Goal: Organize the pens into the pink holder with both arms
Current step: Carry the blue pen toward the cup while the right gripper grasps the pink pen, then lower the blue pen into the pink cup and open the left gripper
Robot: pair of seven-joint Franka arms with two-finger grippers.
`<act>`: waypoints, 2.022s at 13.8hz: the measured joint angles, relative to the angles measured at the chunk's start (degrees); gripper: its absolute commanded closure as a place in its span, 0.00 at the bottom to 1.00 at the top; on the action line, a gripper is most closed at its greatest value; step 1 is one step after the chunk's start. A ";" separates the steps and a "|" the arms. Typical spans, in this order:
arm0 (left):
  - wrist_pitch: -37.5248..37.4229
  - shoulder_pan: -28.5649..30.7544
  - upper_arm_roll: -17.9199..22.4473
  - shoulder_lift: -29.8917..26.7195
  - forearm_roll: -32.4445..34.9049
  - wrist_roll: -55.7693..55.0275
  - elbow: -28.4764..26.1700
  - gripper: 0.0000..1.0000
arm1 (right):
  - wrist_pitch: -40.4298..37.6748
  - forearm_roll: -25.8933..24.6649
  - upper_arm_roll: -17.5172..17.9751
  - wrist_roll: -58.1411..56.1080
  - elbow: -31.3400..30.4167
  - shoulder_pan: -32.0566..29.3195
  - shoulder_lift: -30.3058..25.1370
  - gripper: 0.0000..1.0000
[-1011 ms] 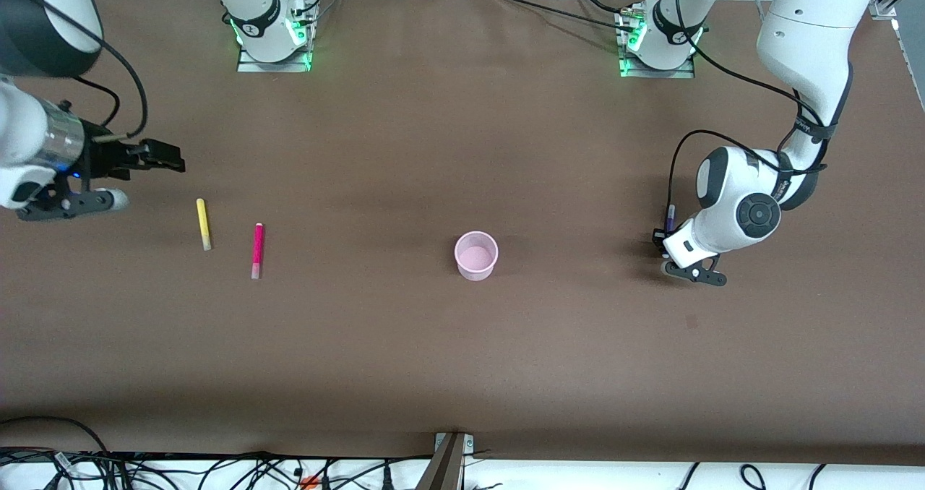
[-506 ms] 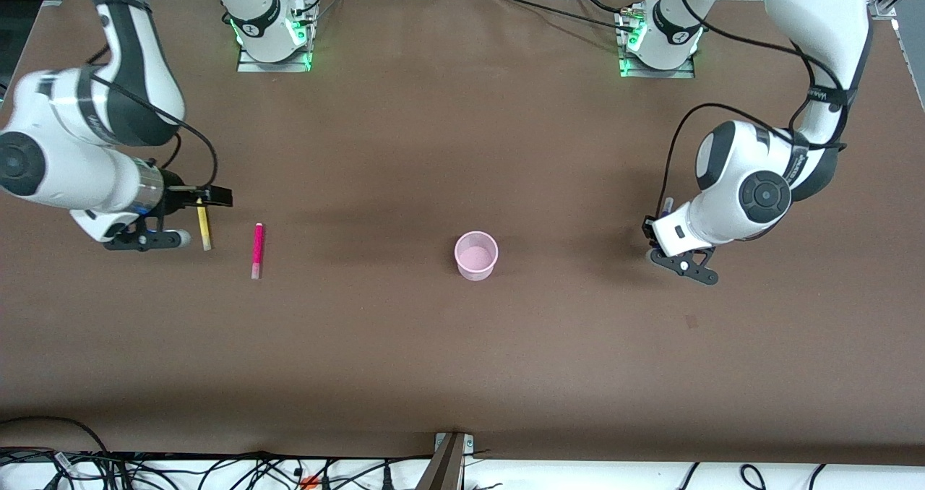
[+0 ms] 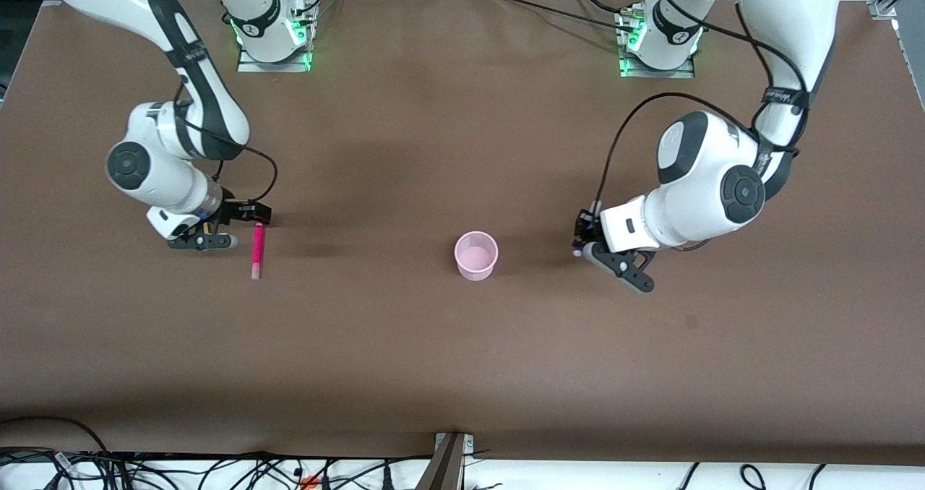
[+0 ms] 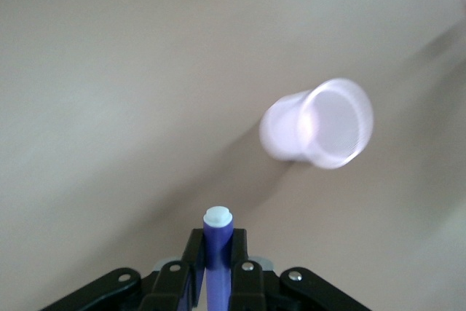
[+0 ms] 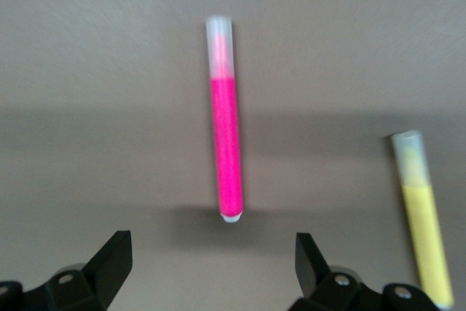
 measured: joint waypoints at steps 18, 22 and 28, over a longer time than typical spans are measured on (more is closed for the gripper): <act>43.20 -8.19 -10.54 11.37 -3.07 18.43 -0.86 1.00 | 10.46 -0.02 -0.47 -2.34 -1.06 0.06 4.27 0.83; 44.61 -8.85 -10.55 11.37 -3.07 18.44 -3.46 0.00 | 10.45 -0.02 -0.53 -2.50 -1.04 0.05 4.23 0.98; 40.29 -8.11 -10.71 8.06 -3.07 15.54 -4.37 0.00 | 1.46 -0.02 -0.53 -2.58 2.20 0.05 2.48 0.99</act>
